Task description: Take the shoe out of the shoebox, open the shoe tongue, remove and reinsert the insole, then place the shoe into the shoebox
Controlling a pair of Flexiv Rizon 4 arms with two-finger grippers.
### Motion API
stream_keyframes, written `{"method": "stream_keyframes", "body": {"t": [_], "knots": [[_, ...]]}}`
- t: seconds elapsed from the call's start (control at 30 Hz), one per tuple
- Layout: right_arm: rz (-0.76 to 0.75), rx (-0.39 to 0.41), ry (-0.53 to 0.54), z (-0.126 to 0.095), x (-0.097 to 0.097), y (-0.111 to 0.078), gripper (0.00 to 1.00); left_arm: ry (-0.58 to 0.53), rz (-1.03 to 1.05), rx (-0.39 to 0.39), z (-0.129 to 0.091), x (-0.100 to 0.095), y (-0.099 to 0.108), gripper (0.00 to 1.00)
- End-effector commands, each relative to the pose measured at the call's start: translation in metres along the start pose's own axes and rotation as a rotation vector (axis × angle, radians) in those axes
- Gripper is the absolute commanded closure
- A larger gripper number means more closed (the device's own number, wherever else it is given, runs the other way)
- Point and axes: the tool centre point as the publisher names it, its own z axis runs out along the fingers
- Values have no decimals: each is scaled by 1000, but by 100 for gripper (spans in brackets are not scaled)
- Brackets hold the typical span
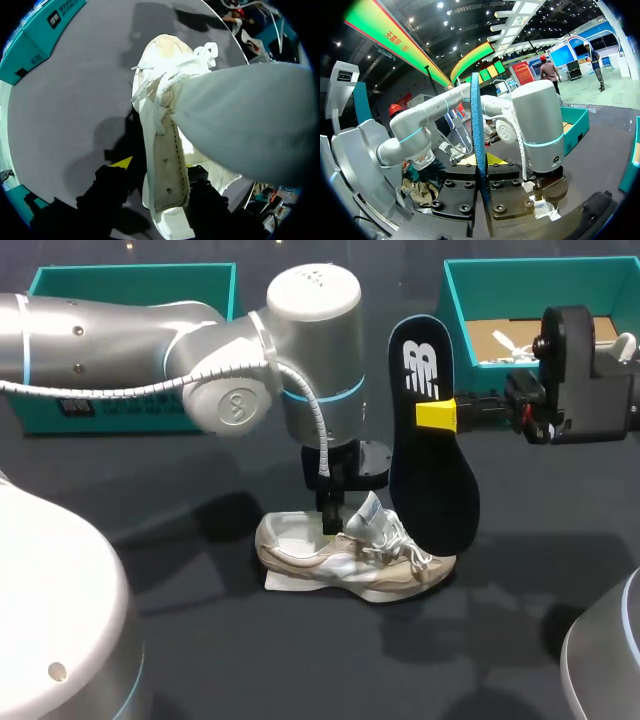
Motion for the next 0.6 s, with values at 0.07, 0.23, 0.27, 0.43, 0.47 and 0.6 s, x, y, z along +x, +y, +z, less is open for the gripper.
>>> {"method": "stream_keyframes", "body": {"t": [0.07, 0.23, 0.27, 0.43, 0.47, 0.6], "knots": [[1, 1, -1, 2, -1, 0, 100, -3, -2, -3, 3, 3, 0, 81], [1, 1, -1, 2, -1, 0, 100, 0, 3, -10, 3, 6, 1, 100], [1, 1, -1, 2, -1, 0, 100, 6, 7, -10, 1, 6, 2, 100], [1, 1, -1, 2, -1, 0, 100, 91, 83, -3, -12, 7, 4, 100], [1, 1, -1, 2, -1, 0, 100, 107, 107, -8, -15, 7, 3, 100], [1, 1, -1, 2, -1, 0, 100, 143, 255, -50, -30, 11, 1, 100]]}}
